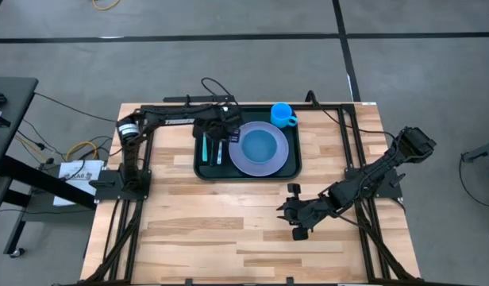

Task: Set up tray
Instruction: Return to Home Position

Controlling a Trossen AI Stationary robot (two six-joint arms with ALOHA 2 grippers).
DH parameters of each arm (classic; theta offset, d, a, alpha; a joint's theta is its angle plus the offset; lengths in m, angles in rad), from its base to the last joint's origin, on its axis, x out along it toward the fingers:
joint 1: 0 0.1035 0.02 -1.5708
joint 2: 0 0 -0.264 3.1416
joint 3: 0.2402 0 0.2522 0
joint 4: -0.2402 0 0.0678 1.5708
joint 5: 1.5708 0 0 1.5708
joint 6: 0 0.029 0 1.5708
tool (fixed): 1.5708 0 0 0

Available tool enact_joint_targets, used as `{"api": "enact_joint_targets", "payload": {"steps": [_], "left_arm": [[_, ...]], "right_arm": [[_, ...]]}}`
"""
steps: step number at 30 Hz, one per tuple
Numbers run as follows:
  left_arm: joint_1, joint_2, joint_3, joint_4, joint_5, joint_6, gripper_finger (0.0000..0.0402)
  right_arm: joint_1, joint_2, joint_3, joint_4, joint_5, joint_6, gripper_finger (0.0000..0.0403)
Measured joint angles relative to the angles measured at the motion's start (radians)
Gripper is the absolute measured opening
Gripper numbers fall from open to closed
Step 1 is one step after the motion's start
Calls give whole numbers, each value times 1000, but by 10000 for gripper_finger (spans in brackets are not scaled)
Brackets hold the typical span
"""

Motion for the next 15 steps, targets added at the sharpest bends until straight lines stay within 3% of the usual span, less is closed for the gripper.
{"api": "enact_joint_targets", "payload": {"steps": [4, 8, 13, 15], "left_arm": [[-5, -103, 17, -87, -16, 46, 53], [-39, -246, 26, -121, -17, 189, 53], [-117, -414, 26, -228, 51, 212, 53], [-179, -472, 25, -271, 30, 227, 53]], "right_arm": [[-2, 0, 0, 8, 0, -2, 100], [-18, 0, 0, 14, 0, -1, 100], [-67, 0, 0, 15, 0, -14, 100], [-85, 0, 0, 29, 0, 4, 100]]}}
